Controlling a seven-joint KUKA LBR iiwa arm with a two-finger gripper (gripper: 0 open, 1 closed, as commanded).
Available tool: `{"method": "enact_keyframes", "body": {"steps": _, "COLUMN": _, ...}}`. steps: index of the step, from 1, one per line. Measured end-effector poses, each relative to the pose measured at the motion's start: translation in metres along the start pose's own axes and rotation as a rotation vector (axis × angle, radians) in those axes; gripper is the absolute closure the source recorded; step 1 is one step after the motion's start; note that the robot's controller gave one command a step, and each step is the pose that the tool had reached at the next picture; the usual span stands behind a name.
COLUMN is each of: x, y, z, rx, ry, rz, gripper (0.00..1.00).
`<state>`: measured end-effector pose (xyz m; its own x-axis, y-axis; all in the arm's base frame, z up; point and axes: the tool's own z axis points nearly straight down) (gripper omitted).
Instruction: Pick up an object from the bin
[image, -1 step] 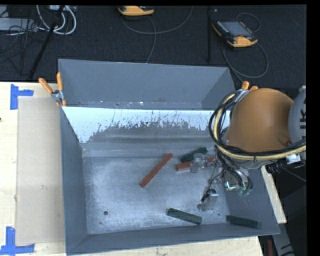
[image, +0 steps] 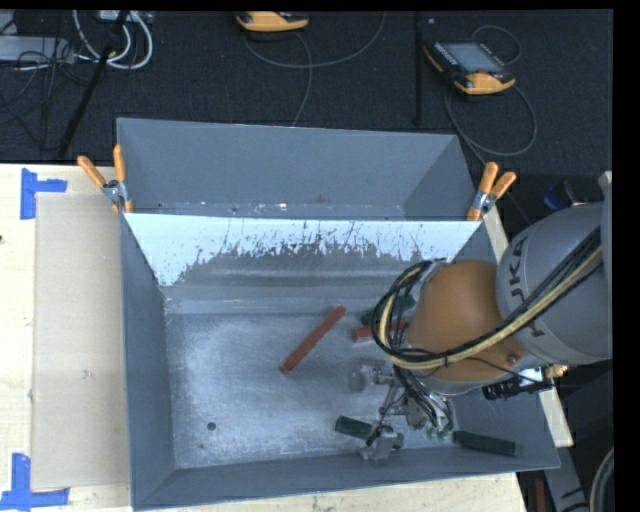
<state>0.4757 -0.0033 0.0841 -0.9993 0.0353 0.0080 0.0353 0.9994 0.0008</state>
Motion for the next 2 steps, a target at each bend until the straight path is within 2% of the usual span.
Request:
{"method": "enact_keyframes", "body": {"steps": 1, "x": -0.0016, "y": 0.0, "z": -0.0038, "rx": 0.0, "ry": -0.006, "rz": -0.001, "gripper": 1.0}}
{"method": "enact_keyframes", "body": {"steps": 2, "x": -0.0016, "y": 0.0, "z": -0.0038, "rx": 0.0, "ry": -0.006, "rz": -0.001, "gripper": 0.0}}
